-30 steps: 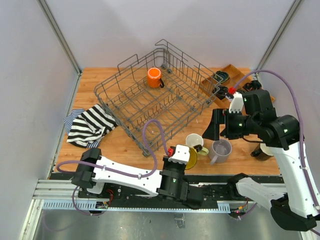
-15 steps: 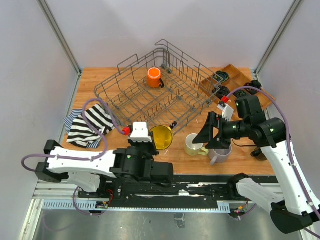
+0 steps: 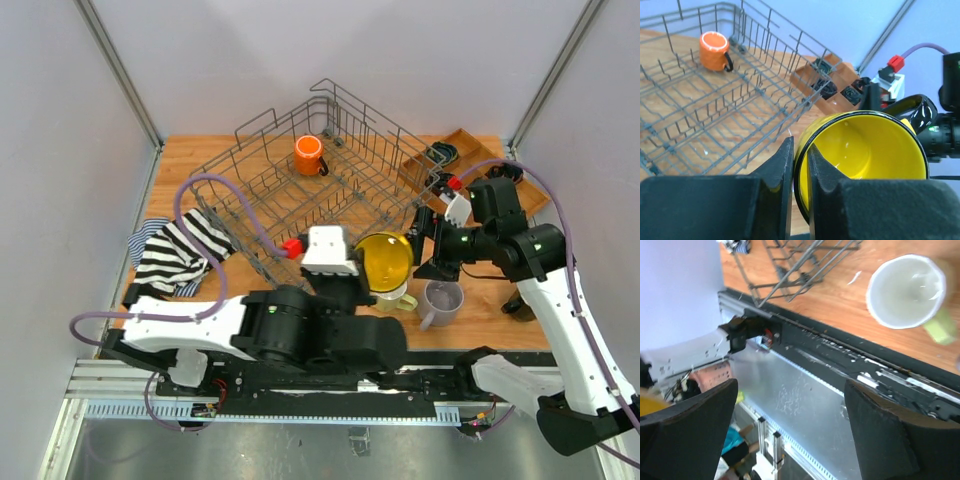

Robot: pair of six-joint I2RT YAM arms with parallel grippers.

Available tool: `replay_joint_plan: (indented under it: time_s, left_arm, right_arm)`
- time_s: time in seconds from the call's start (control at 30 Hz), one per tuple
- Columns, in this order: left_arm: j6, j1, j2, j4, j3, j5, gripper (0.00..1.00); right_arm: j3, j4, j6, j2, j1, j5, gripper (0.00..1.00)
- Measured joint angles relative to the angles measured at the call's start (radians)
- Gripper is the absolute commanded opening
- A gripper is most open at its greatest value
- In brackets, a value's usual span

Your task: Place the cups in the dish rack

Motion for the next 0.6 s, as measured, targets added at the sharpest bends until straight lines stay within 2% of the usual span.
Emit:
replay_joint_plan:
  time_s: [0.1,0.2,0.27,0.33,0.43,0.53,0.6]
  left_arm:
    - [0.122,-0.01,0.146,0.01,0.202,-0.023,0.0]
    - [0.216,-0.015,0.259,0.056,0.34,-0.021,0.01]
    - [0.286,-0.017,0.287,0.114,0.352,-0.019,0.0]
    - [0.385,-0.017,0.279,0.221,0.303,-0.02,0.01]
    - [0.667,-0.014,0.18,0.583,0.066,-0.02,0.01]
    - [1.191,-0.014,0.006,1.292,-0.348,0.016,0.0]
    - [1.476,-0.013,-0.019,1.635,-0.431,0.016,0.01]
  right_arm:
    - [0.0,-0.01,-0.018,-0.005,-0.037,0.074,0.9]
    - [0.0,-0.018,-0.044,-0.014,-0.085,0.119,0.93]
    - [-0.001,-0.027,-0.071,-0.024,-0.152,0.148,0.93]
    - [-0.012,-0.03,-0.097,-0.042,-0.23,0.166,0.94]
    - [-0.026,-0.044,-0.129,-0.066,-0.306,0.192,0.98]
    - [-0.026,-0.052,-0.163,-0.072,-0.326,0.232,0.99]
    - [-0.029,-0.054,-0.18,-0.069,-0.335,0.243,0.99]
